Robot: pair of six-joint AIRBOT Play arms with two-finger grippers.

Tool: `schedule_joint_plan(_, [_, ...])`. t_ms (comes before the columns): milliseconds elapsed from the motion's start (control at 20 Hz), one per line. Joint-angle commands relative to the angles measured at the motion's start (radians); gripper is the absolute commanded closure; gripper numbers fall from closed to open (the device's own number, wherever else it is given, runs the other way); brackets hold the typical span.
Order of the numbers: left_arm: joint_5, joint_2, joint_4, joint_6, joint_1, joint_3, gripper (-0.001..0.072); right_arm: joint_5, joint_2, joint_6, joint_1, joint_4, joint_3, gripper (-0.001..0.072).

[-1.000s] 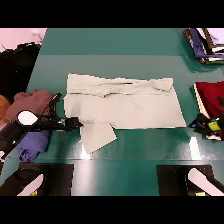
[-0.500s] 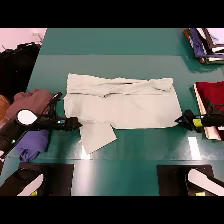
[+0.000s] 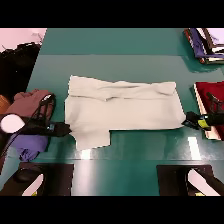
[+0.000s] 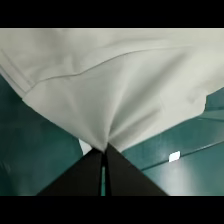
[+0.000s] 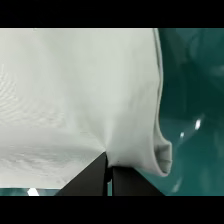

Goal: Fold the shirts.

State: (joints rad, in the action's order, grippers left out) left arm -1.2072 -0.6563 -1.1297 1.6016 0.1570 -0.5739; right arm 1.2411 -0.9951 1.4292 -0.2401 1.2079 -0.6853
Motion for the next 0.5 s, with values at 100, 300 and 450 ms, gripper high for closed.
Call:
schedule_joint_plan(100, [-0.296, 0.169, 0.003, 0.075, 0.000, -0.016, 0.0686, 0.259, 0.256, 0.002, 0.000, 0.128, -0.003, 0.0698])
schedule_joint_plan(300, [-0.186, 0.130, -0.008, 0.072, 0.000, -0.102, 0.0686, 0.252, 0.339, 0.014, 0.003, 0.119, -0.007, 0.0699])
schedule_joint_plan(450, [-0.086, 0.005, -0.092, 0.038, 0.000, -0.203, 0.0685, 0.248, 0.251, 0.014, 0.048, 0.118, -0.071, 0.0699])
